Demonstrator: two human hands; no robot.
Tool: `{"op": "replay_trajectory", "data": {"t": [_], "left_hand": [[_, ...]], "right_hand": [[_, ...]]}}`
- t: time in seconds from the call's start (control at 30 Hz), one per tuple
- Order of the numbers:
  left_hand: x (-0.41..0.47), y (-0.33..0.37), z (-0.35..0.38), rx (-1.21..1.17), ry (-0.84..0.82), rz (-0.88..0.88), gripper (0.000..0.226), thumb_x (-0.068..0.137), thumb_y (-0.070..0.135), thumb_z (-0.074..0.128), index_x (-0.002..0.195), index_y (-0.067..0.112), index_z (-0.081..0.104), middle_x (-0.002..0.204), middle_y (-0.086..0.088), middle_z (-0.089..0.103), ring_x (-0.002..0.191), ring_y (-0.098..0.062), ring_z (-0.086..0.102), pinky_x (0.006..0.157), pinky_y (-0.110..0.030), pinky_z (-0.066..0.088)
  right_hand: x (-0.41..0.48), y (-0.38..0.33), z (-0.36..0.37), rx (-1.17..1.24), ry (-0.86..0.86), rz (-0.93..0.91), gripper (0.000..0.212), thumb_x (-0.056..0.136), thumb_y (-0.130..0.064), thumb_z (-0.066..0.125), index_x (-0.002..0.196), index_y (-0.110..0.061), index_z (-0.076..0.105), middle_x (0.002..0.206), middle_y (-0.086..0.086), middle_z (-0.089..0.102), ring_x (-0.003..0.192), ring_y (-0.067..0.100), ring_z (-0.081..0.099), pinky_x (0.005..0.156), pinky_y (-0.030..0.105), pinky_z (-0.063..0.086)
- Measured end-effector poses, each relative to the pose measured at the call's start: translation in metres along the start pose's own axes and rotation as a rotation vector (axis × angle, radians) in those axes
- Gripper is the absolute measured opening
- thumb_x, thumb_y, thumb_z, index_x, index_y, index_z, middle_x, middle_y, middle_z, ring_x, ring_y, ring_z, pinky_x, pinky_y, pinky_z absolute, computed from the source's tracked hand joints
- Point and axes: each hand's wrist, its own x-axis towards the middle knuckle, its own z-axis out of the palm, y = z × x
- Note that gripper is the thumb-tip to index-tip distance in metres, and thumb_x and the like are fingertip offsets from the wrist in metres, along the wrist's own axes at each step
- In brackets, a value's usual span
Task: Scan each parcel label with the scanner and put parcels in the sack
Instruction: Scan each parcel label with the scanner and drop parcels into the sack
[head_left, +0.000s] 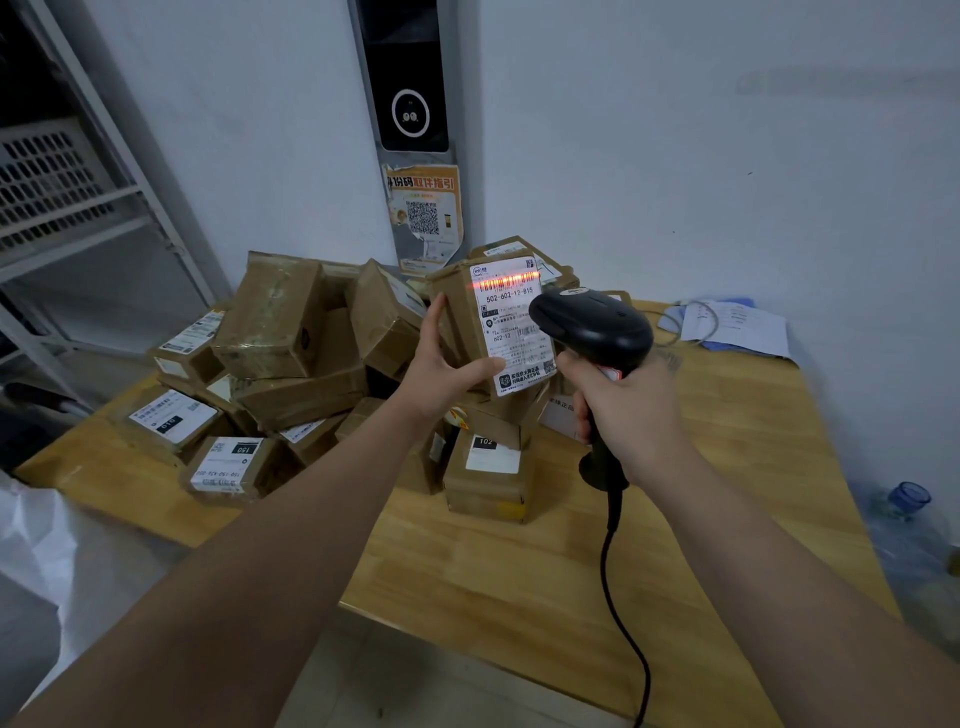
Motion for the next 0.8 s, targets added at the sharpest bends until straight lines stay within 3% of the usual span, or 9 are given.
{"op": "replay_trajectory", "data": {"t": [0.13, 0.27, 0.33, 0.4, 0.5, 0.6, 0.8], "left_hand": [[-0.003, -0.002, 0.004, 0.010, 0.010, 0.037, 0.107, 0.076, 0.017, 0.081, 0.152, 0.035, 0.008, 0.142, 0.003, 0.044, 0.131, -0.018, 0.045, 0.104, -0.046, 0.046], [-0.006, -0.003, 0.010, 0.032, 0.009, 0.091, 0.102, 0.079, 0.012, 0.078, 0.151, 0.032, 0.008, 0.142, 0.003, 0.043, 0.132, -0.013, 0.044, 0.096, -0.023, 0.047], [-0.006, -0.003, 0.012, 0.050, 0.016, 0.117, 0.104, 0.078, 0.014, 0.080, 0.150, 0.035, 0.008, 0.146, 0.002, 0.038, 0.134, -0.014, 0.040, 0.094, -0.019, 0.044], [-0.006, -0.002, 0.011, 0.071, 0.030, 0.133, 0.106, 0.074, 0.022, 0.083, 0.148, 0.040, 0.009, 0.148, 0.001, 0.034, 0.137, -0.016, 0.037, 0.101, -0.029, 0.044], [-0.006, 0.001, 0.007, 0.148, 0.073, 0.155, 0.114, 0.059, 0.049, 0.088, 0.143, 0.055, 0.012, 0.153, 0.000, 0.030, 0.141, -0.020, 0.033, 0.109, -0.053, 0.038], [-0.002, 0.000, 0.003, 0.239, 0.080, 0.182, 0.122, 0.056, 0.056, 0.087, 0.147, 0.052, 0.007, 0.153, -0.002, 0.025, 0.142, -0.023, 0.030, 0.108, -0.057, 0.037], [-0.002, 0.002, 0.005, 0.320, 0.101, 0.207, 0.125, 0.056, 0.050, 0.086, 0.149, 0.045, 0.003, 0.152, 0.000, 0.020, 0.142, -0.022, 0.028, 0.107, -0.057, 0.038]], "right_hand": [[-0.007, 0.013, 0.002, 0.025, 0.014, -0.032, 0.043, 0.089, -0.029, 0.067, 0.048, -0.021, 0.057, 0.045, 0.004, 0.054, 0.043, 0.019, 0.054, 0.054, 0.034, 0.050], [-0.018, 0.024, 0.006, 0.045, 0.015, -0.036, 0.045, 0.090, -0.026, 0.066, 0.047, -0.018, 0.054, 0.042, 0.002, 0.051, 0.042, 0.016, 0.052, 0.052, 0.032, 0.048], [-0.018, 0.024, 0.004, 0.055, 0.017, -0.033, 0.044, 0.090, -0.025, 0.066, 0.048, -0.020, 0.055, 0.043, 0.002, 0.051, 0.043, 0.017, 0.051, 0.052, 0.032, 0.048], [-0.017, 0.019, -0.002, 0.051, 0.005, 0.003, 0.039, 0.089, -0.025, 0.067, 0.052, -0.017, 0.056, 0.044, 0.002, 0.052, 0.043, 0.018, 0.052, 0.051, 0.032, 0.048], [-0.012, 0.007, -0.014, 0.013, -0.053, 0.050, 0.034, 0.089, -0.025, 0.067, 0.060, -0.009, 0.058, 0.048, 0.004, 0.053, 0.042, 0.017, 0.051, 0.047, 0.029, 0.046], [-0.008, -0.005, -0.025, -0.047, -0.073, 0.066, 0.035, 0.088, -0.027, 0.068, 0.061, -0.007, 0.058, 0.050, 0.006, 0.054, 0.043, 0.018, 0.051, 0.046, 0.028, 0.045], [-0.012, -0.014, -0.035, -0.085, -0.086, 0.042, 0.035, 0.088, -0.027, 0.067, 0.062, -0.004, 0.061, 0.053, 0.010, 0.056, 0.046, 0.021, 0.054, 0.047, 0.028, 0.047]]}}
